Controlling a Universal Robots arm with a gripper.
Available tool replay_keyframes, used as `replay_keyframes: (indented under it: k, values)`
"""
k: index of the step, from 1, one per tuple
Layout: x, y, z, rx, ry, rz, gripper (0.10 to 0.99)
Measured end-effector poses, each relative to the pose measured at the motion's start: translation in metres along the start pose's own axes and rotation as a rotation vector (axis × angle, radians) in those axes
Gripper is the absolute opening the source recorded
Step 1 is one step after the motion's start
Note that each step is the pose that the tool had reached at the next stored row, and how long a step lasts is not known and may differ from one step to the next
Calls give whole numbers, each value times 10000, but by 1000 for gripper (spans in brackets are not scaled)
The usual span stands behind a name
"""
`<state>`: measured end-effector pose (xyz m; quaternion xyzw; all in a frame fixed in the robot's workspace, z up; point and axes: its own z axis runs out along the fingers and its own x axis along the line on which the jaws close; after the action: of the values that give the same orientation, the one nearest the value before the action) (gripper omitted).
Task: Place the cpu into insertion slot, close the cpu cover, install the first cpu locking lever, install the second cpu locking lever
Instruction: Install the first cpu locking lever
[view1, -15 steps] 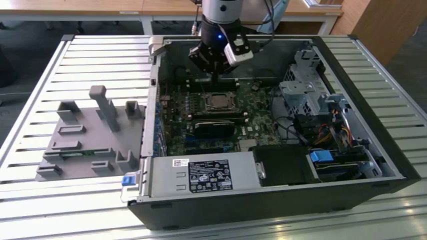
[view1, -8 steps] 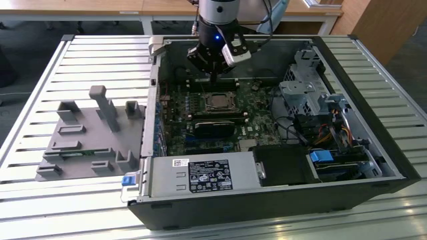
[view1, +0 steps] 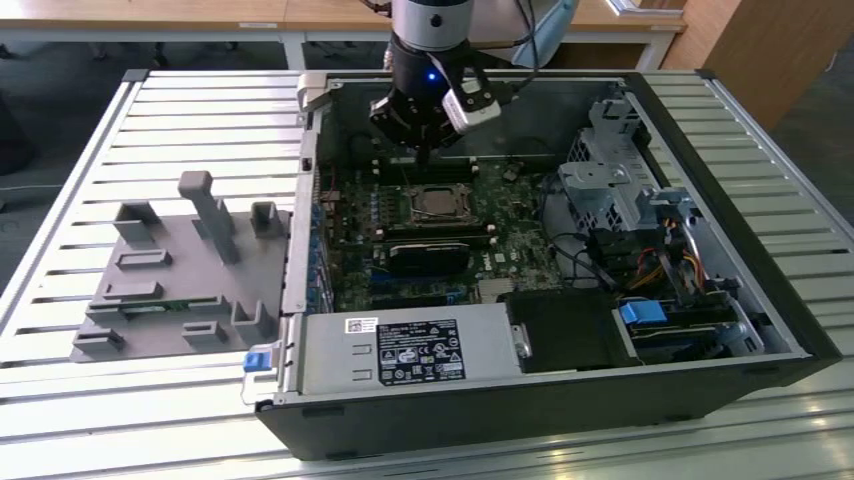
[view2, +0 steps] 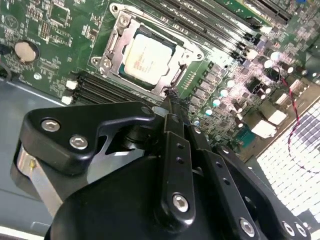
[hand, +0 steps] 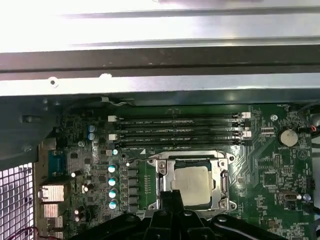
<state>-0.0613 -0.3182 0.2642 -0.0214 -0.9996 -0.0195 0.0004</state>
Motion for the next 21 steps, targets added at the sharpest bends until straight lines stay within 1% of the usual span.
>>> replay_keyframes:
  k: [2, 6, 10, 16, 21]
  values:
    - [65, -3, 5, -2, -9, -5, 106]
    - [211, -9, 10, -5, -57, -8, 106]
    - [310, -3, 16, -6, -83, -10, 106]
    - [383, 39, 39, -4, -85, -94, 106]
    - [400, 95, 73, -5, -85, -133, 106]
